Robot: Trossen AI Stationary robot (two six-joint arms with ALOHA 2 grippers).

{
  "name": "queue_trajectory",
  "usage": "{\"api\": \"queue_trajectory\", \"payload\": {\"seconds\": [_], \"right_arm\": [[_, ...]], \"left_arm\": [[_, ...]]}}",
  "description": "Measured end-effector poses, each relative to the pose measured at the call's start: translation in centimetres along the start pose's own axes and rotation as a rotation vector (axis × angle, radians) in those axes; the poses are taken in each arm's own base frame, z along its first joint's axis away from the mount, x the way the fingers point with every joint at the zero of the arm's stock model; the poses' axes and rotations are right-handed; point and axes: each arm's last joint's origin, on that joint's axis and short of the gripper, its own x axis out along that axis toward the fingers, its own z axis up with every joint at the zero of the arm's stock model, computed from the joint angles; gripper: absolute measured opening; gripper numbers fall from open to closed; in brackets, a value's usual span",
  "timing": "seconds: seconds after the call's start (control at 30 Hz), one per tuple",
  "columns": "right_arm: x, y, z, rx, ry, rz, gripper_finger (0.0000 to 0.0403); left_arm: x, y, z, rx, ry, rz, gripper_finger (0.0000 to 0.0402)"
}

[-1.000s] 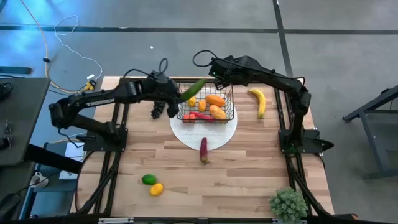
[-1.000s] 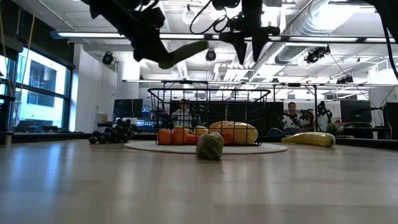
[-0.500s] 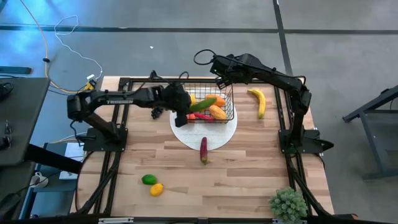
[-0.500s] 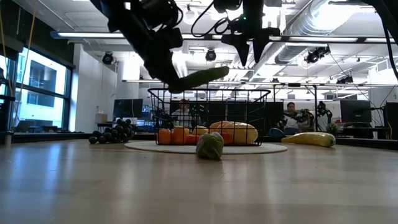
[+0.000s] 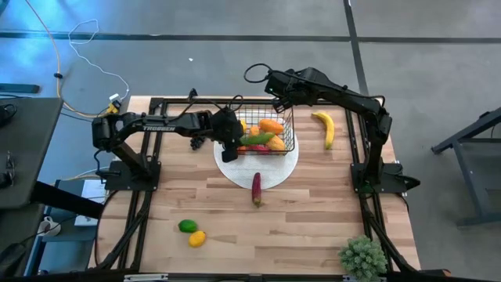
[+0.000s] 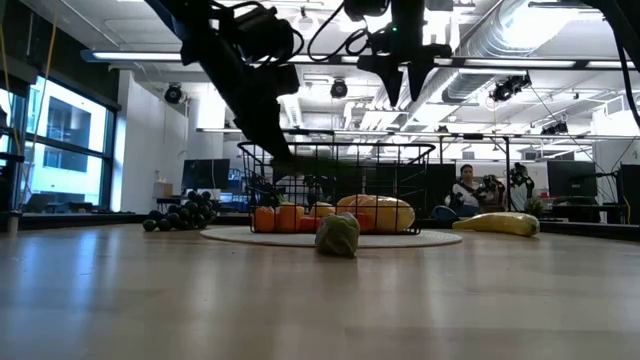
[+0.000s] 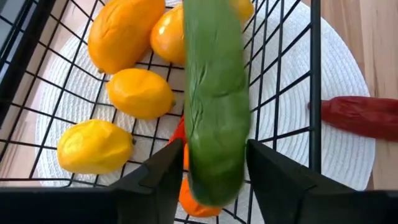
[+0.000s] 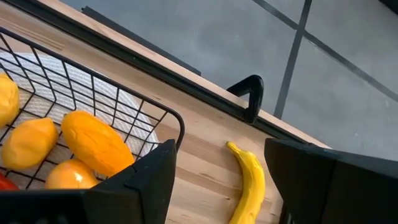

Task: Build produce basket
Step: Put the cucumber into the wire basket, then put the bell pepper into the wire basket

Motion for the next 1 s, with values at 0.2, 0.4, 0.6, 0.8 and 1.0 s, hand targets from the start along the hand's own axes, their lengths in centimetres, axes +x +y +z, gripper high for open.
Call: {"api": "queue_trajectory", "payload": {"seconds": [0.2,0.4,0.6,0.8,1.0], "right_arm": [[-0.2,0.2,-0.2,0.011,0.005,0.007,0.0226],[-3.0,-0.1,-1.2,0.052,-0.039,0.078,0.0226],[-6.4,-0.8,-2.8,0.103,-0.04,0.223,0.0226],[-9.1,0.2,-4.8,0.078,-0.019,0.347,0.0226],[-10.9,2.1,-7.0,0.02,0.037,0.449,0.0226]], "left_arm": [[0.0,0.0,0.0,0.0,0.002,-0.001,0.0193],[-0.8,0.1,0.1,-0.023,-0.014,0.011,0.0201],[-3.8,0.1,0.5,-0.011,-0.059,0.064,0.0202],[-8.1,-0.2,0.1,-0.043,-0.103,0.071,0.0202],[-11.8,-0.8,-1.3,-0.135,-0.079,0.056,0.0202]]}}
